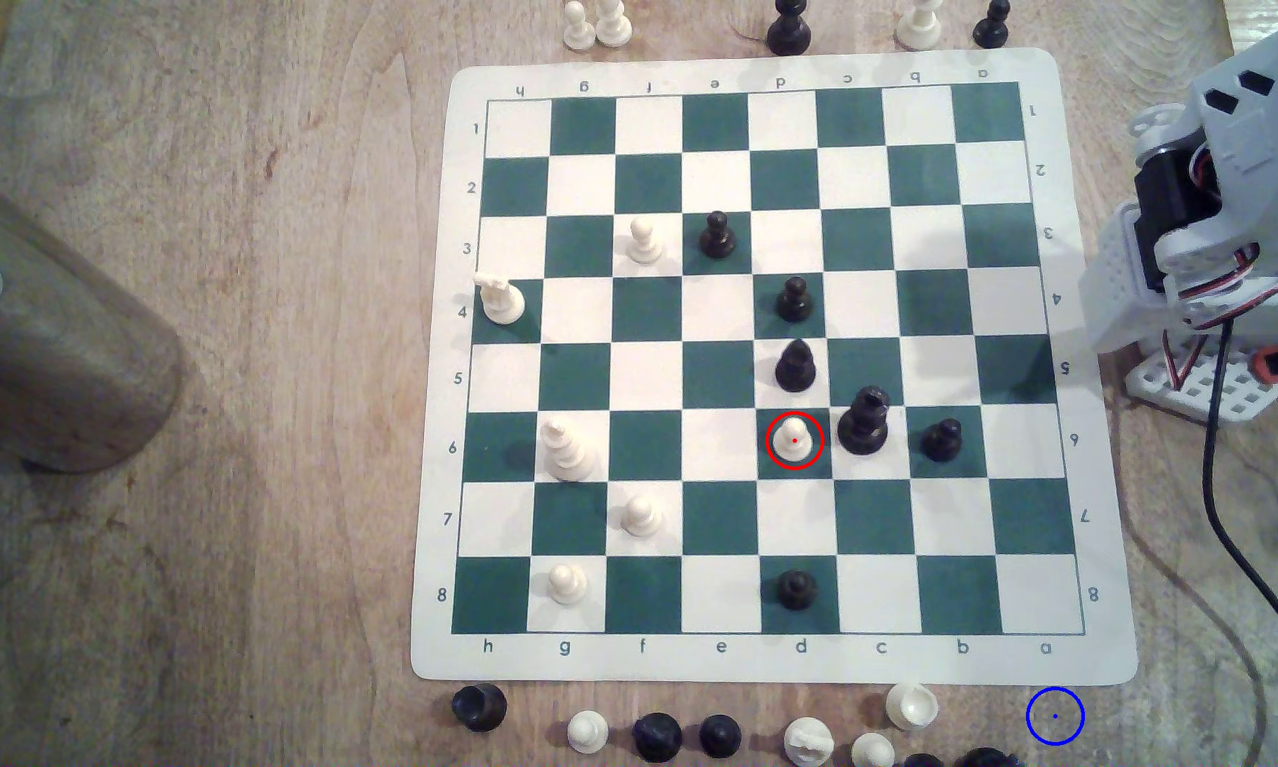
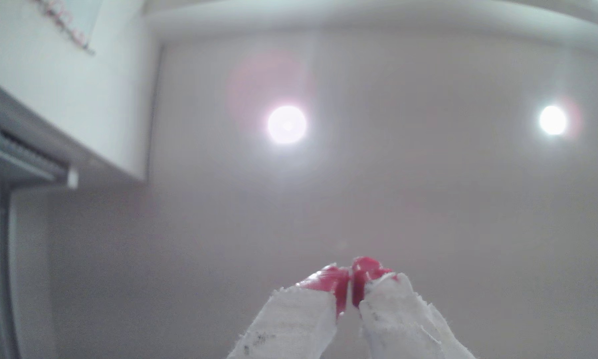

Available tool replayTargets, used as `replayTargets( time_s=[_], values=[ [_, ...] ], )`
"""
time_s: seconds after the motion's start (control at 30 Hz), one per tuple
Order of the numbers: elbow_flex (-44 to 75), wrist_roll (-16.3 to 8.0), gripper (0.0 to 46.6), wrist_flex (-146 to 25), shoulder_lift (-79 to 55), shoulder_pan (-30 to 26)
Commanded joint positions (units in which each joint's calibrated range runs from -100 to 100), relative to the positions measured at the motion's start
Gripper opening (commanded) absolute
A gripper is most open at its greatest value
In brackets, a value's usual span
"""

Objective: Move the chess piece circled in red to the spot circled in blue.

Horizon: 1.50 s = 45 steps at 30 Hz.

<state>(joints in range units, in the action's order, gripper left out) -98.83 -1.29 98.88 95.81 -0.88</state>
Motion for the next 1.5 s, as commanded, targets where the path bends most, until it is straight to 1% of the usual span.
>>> replayTargets(
  time_s=[0.0,0.07,0.13,0.17,0.2,0.33,0.43,0.47,0.57,0.6,0.77,0.87,0.93,1.03,1.1,1.17,1.2,1.3,1.33,1.37,1.4,1.47],
  values=[
    [-1.2,0.1,0.2,0.6,0.0,-0.9],
    [-0.7,0.1,0.2,-4.5,-0.1,-1.0],
    [1.2,0.1,0.2,-13.1,-0.1,-1.6],
    [4.4,0.1,0.2,-23.9,-0.1,-2.1],
    [6.9,0.1,0.2,-31.1,-0.1,-2.4],
    [15.2,-0.1,0.2,-50.1,-0.1,-2.8],
    [19.1,-0.1,0.2,-62.0,-0.1,-3.1],
    [21.9,-0.2,0.2,-70.6,-0.1,-3.3],
    [27.1,-0.2,0.2,-85.0,-0.1,-3.4],
    [30.3,-0.2,0.2,-94.6,-0.1,-2.8],
    [37.7,-0.3,0.2,-118.7,-1.7,-0.6],
    [41.2,-0.3,1.3,-126.3,-5.1,-0.5],
    [44.4,-0.3,4.2,-132.6,-8.6,-0.4],
    [49.4,-0.2,3.9,-140.2,-14.2,-0.9],
    [53.0,1.0,3.3,-145.0,-19.6,-4.0],
    [53.6,3.2,2.9,-146.6,-22.1,-6.2],
    [53.6,4.5,3.4,-148.1,-24.4,-8.5],
    [53.5,5.3,6.1,-149.7,-27.9,-10.9],
    [53.3,5.3,7.7,-149.8,-28.9,-11.4],
    [53.6,4.9,10.3,-151.2,-31.7,-11.9],
    [53.9,4.5,11.7,-152.2,-33.0,-11.9],
    [54.0,4.3,13.1,-154.4,-35.3,-12.1]
  ],
)
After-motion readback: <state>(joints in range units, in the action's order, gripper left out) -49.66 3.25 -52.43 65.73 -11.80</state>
